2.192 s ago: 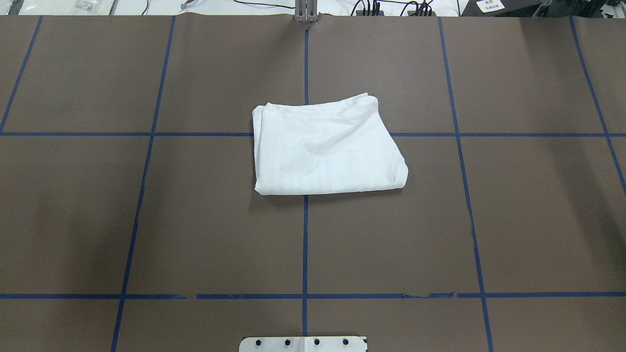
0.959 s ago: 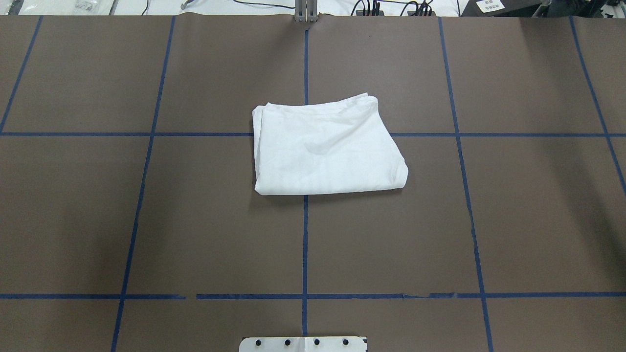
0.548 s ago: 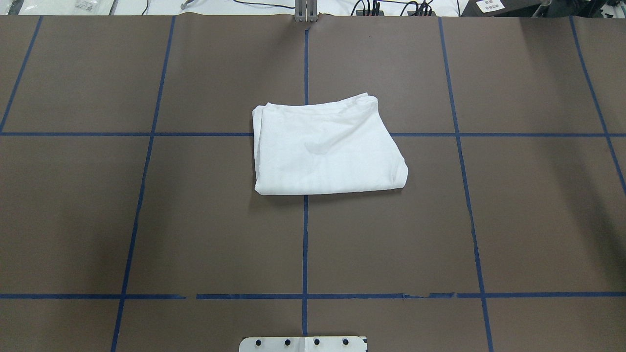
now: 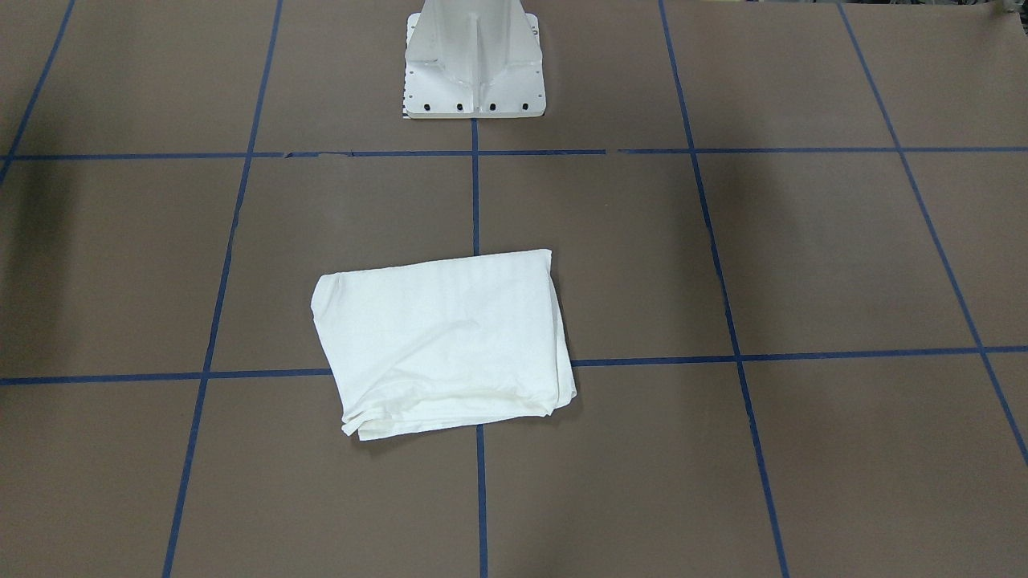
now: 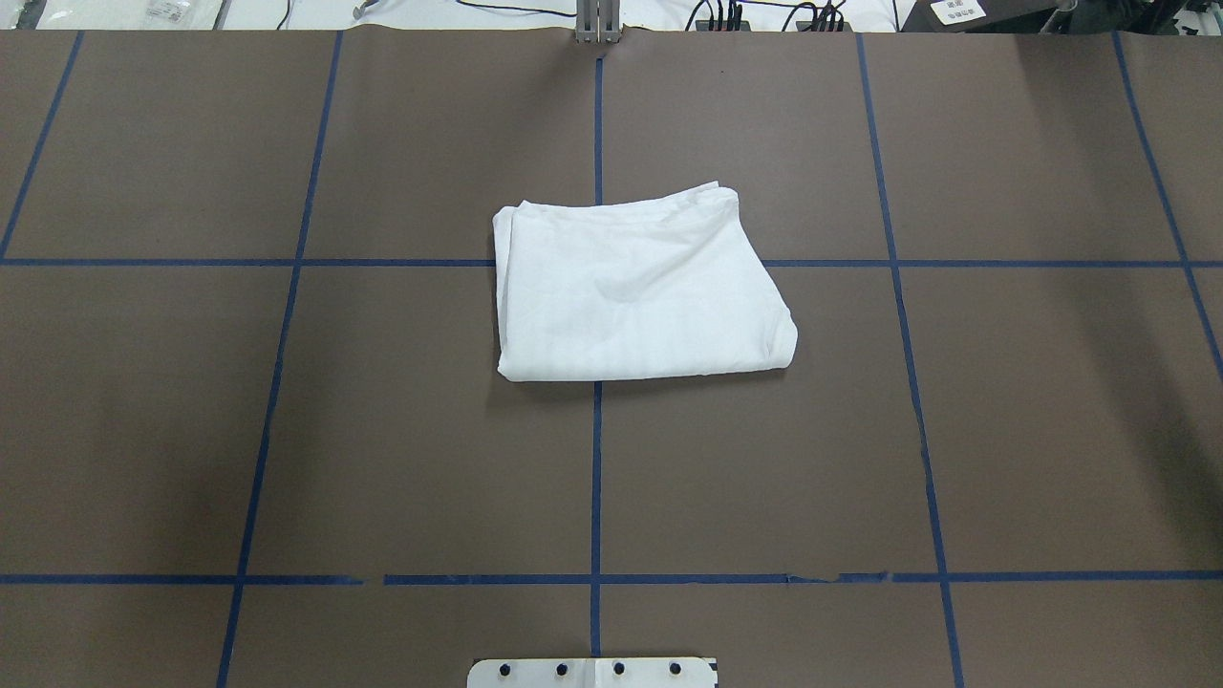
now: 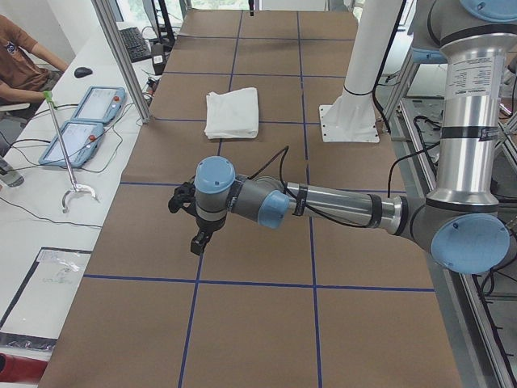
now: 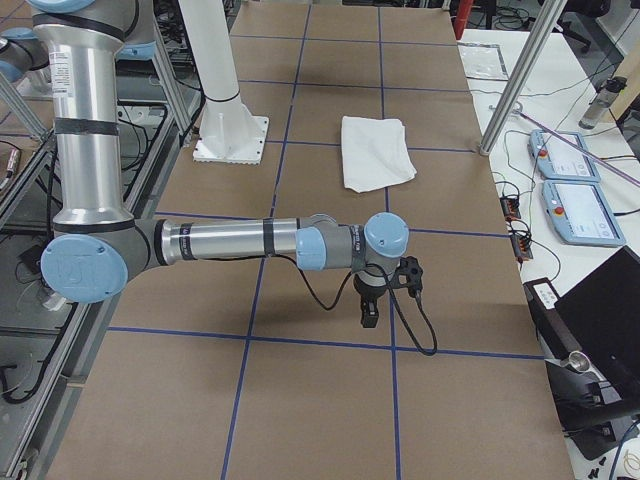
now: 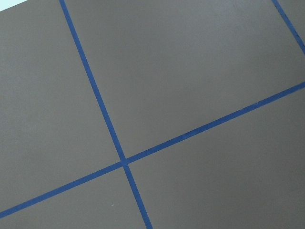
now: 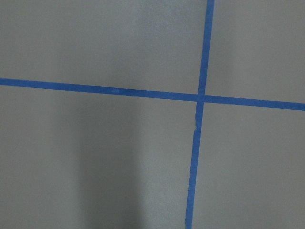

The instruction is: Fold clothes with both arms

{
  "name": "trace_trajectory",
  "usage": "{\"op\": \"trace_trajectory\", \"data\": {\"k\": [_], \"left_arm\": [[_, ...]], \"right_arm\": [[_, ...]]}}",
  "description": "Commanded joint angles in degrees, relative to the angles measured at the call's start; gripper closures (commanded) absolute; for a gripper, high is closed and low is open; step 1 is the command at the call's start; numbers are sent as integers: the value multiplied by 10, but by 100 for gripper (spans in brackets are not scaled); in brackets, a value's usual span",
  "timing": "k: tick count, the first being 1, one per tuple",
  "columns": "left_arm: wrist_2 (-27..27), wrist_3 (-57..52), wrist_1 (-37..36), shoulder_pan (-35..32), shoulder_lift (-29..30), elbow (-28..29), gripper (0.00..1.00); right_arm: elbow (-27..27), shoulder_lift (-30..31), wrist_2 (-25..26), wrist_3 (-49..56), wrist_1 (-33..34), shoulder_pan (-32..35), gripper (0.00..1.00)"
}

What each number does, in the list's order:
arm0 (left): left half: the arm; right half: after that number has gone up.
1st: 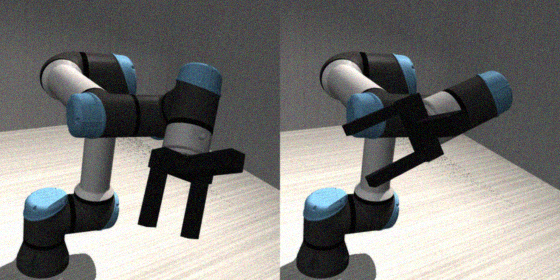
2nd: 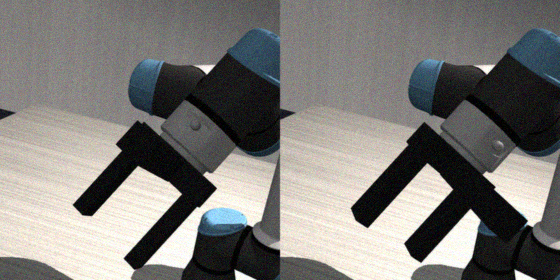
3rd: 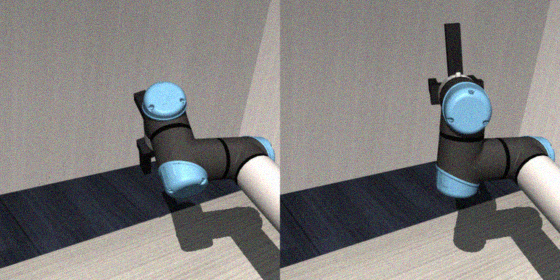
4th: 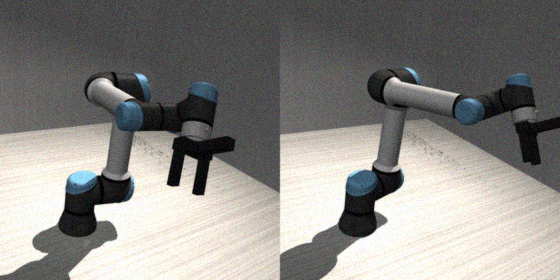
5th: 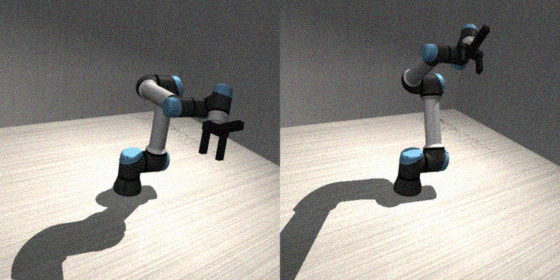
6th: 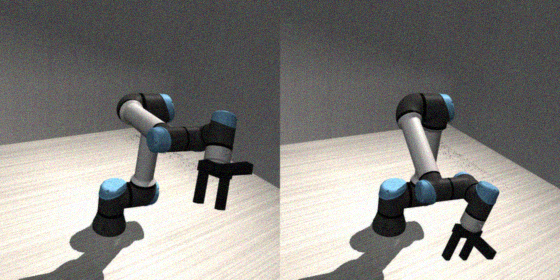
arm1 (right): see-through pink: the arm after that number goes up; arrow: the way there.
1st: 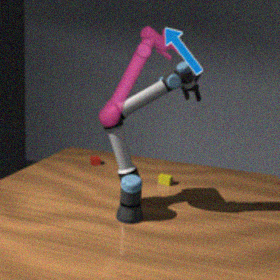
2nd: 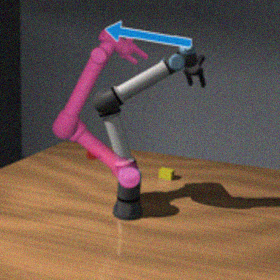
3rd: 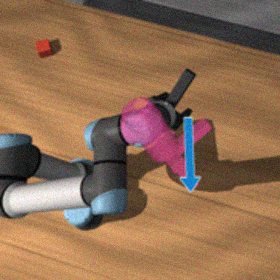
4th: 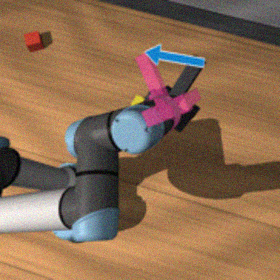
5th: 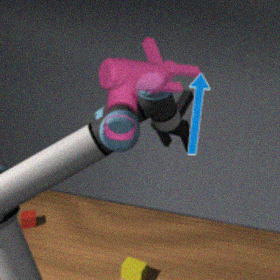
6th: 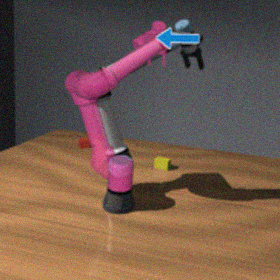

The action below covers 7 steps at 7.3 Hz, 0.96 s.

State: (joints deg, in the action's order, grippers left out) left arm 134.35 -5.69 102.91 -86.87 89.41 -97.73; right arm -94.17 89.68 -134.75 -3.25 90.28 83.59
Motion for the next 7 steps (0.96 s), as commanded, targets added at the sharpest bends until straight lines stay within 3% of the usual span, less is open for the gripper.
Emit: {"op": "trace_trajectory", "data": {"k": [1,4,5,7], "left_arm": [[-30,0,-7,-1,-4,2,0],[-30,1,-15,-1,-11,3,0],[-30,1,-64,-2,-8,-7,0],[-29,0,-82,-1,-3,-6,0]], "right_arm": [[1,1,4,-4,0,0,0],[2,1,3,-5,0,0,0],[3,1,2,-6,0,0,0],[4,1,1,-6,0,0,0]]}}
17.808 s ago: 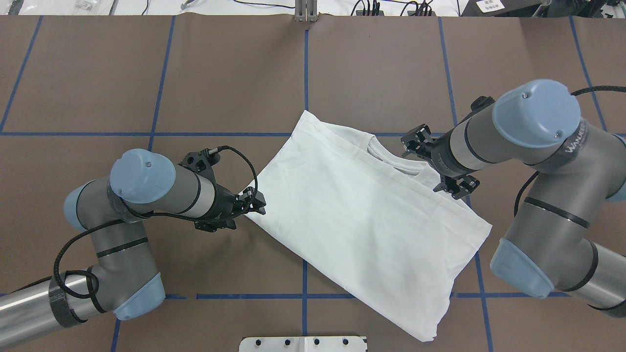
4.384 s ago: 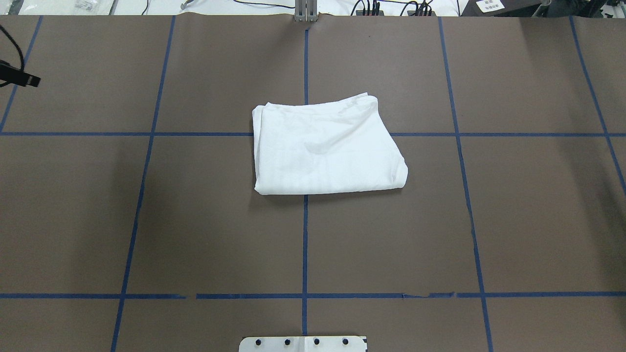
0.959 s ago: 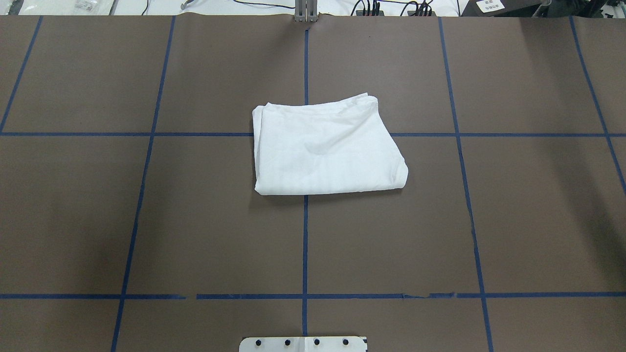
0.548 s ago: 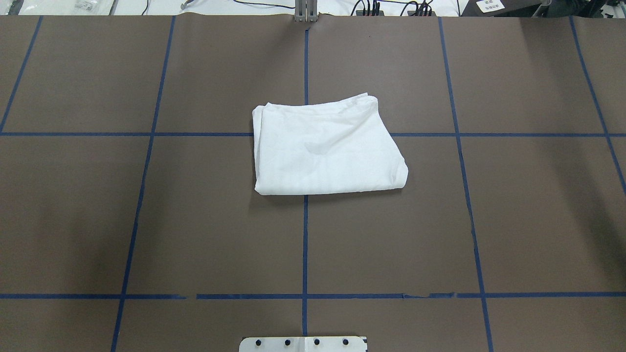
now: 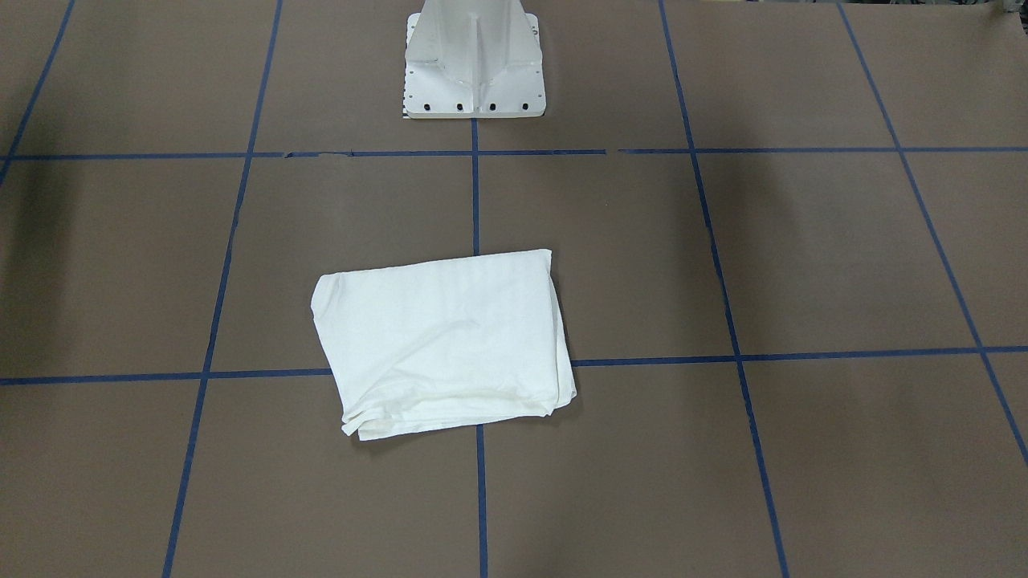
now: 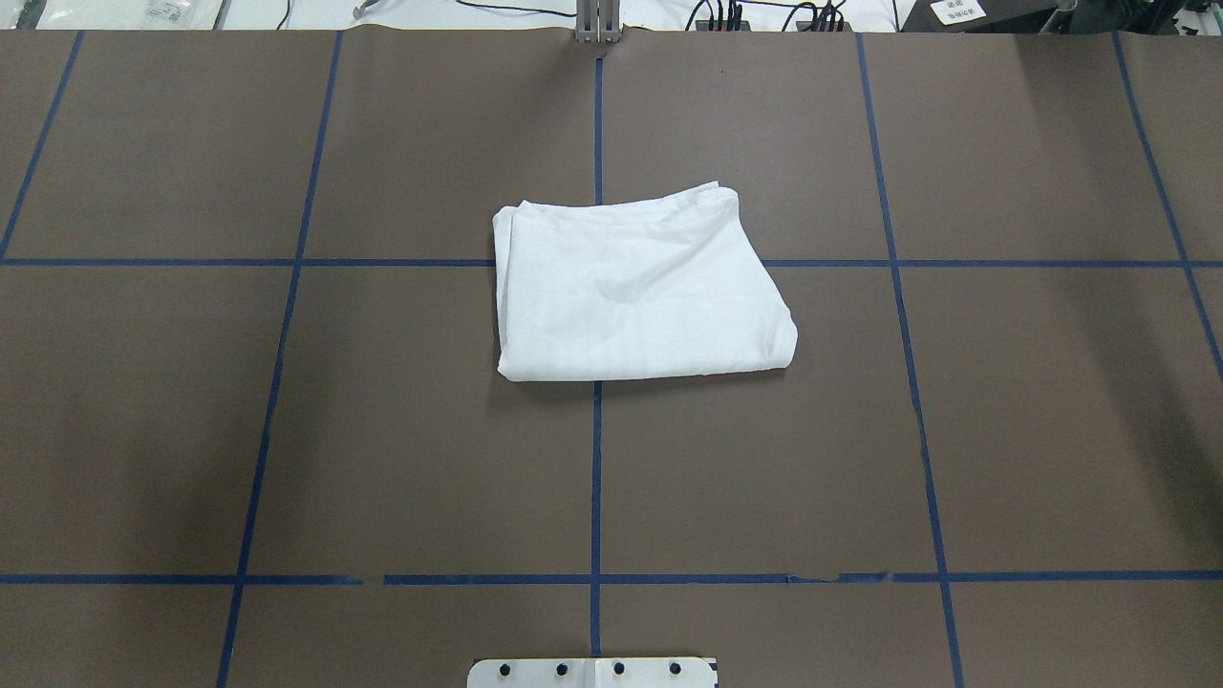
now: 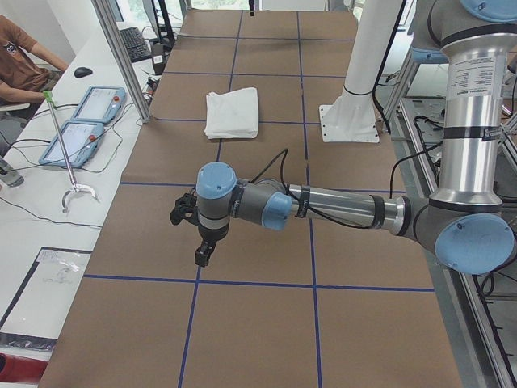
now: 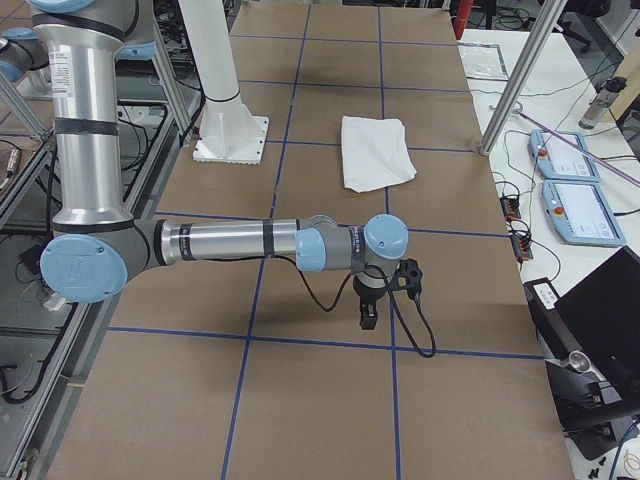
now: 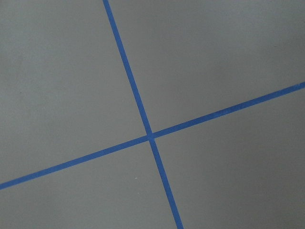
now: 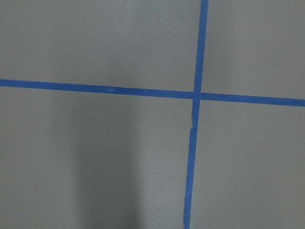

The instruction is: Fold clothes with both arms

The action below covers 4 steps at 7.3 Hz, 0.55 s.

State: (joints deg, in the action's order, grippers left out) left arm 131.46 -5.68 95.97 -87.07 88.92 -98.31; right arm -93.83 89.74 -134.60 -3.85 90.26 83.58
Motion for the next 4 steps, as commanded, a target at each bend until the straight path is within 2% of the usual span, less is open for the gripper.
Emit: {"op": "trace_trajectory", "data": {"k": [1,4], "left_arm": [[1,0,-13,0,1,-1,0],[4,0,-9,1,2,0,0]], "right_arm": [[0,0,0,0,0,0,0],[-1,-1,4,2,0,-2,0]]}}
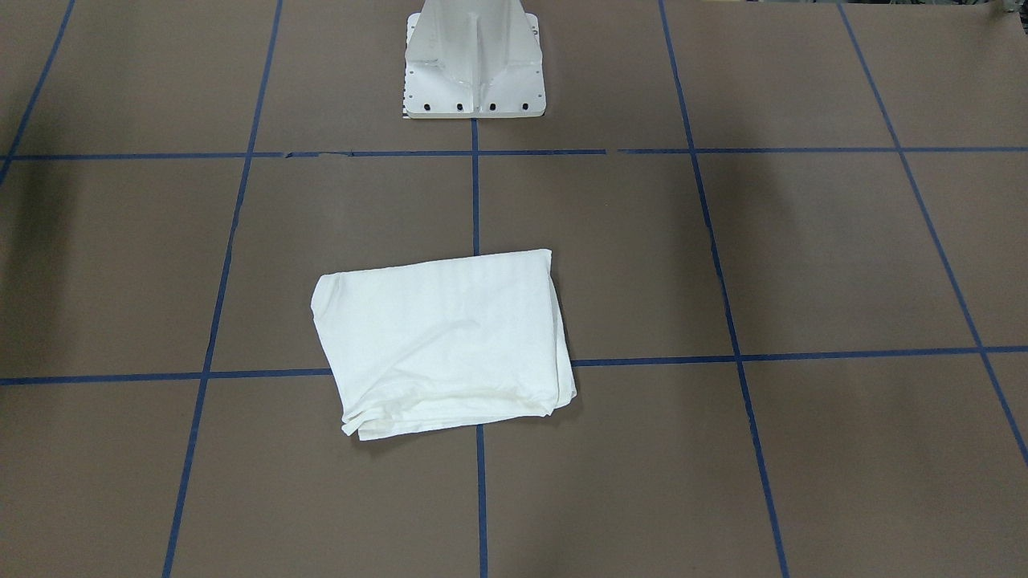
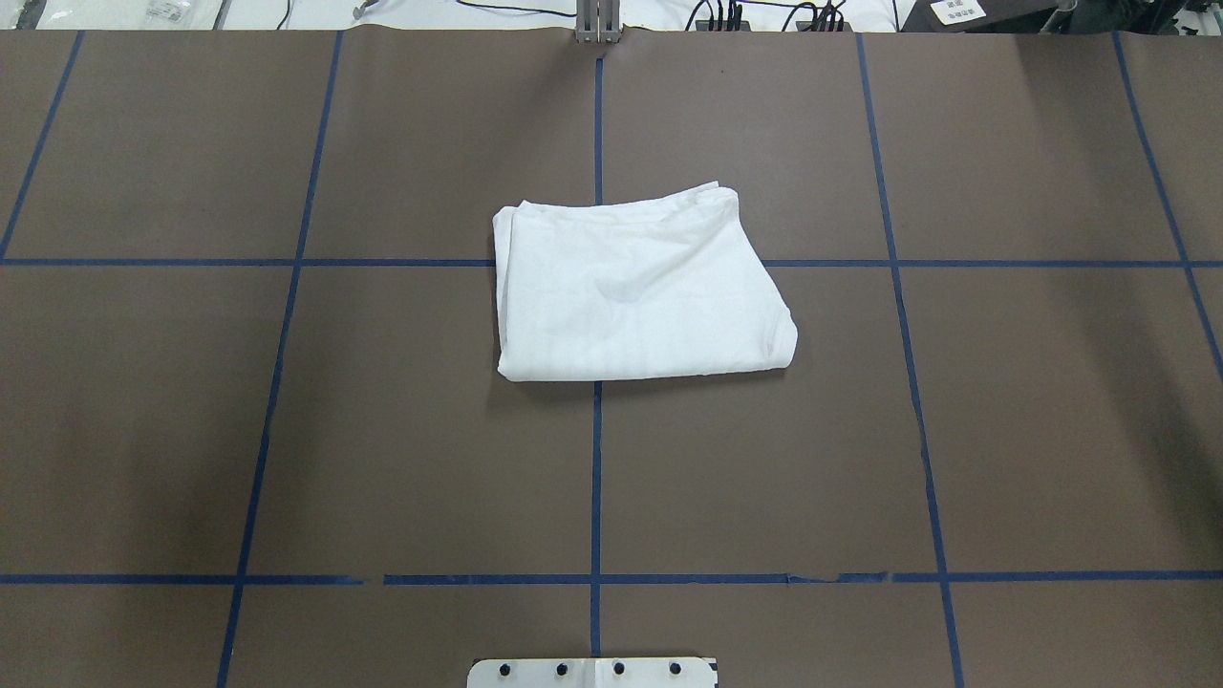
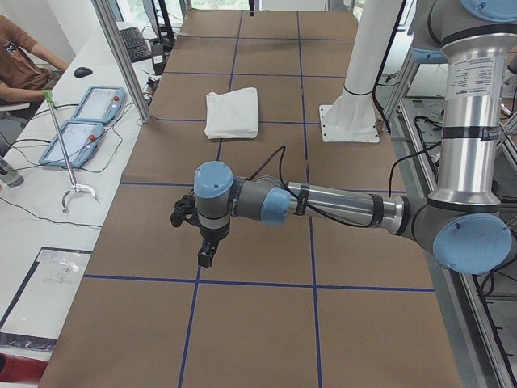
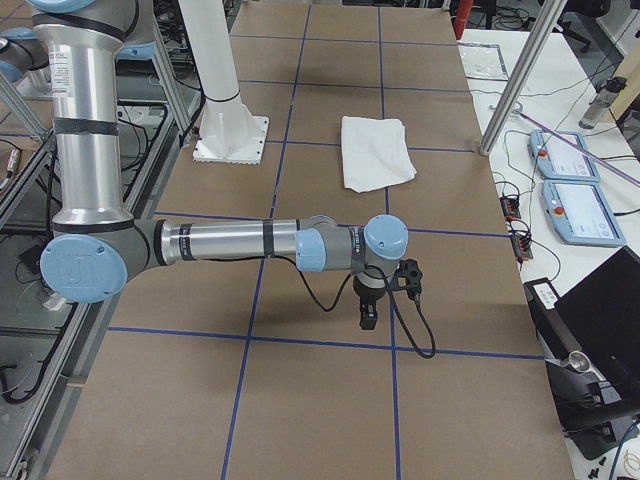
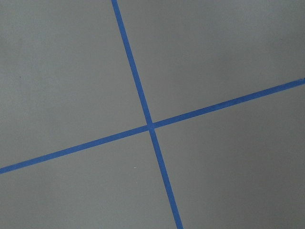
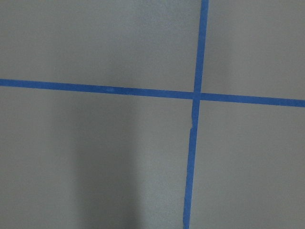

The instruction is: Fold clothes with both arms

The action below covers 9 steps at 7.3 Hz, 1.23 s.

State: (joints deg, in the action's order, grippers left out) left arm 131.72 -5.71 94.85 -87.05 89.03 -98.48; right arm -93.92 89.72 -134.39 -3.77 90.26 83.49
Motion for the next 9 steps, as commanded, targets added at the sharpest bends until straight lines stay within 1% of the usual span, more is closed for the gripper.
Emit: {"op": "trace_trajectory", "data": {"k": [1,3,5,8,9], "left_arm": [[1,0,4,1,2,0,0],[1,-1,6,1,2,-1,0],[2,-2,7,1,3,-1,0],[2,-2,37,2,3,7,0],[2,-2,37,3,3,7,0]], "right_arm": [[-4,-1,18,1,-2,-3,0],[-6,-2,30,0,-2,-9,0],[-6,-2,28,0,-3,-10,0],[-4,-2,27,-1,-3,-12,0],[-4,-3,27,-1,-3,-12,0]]}}
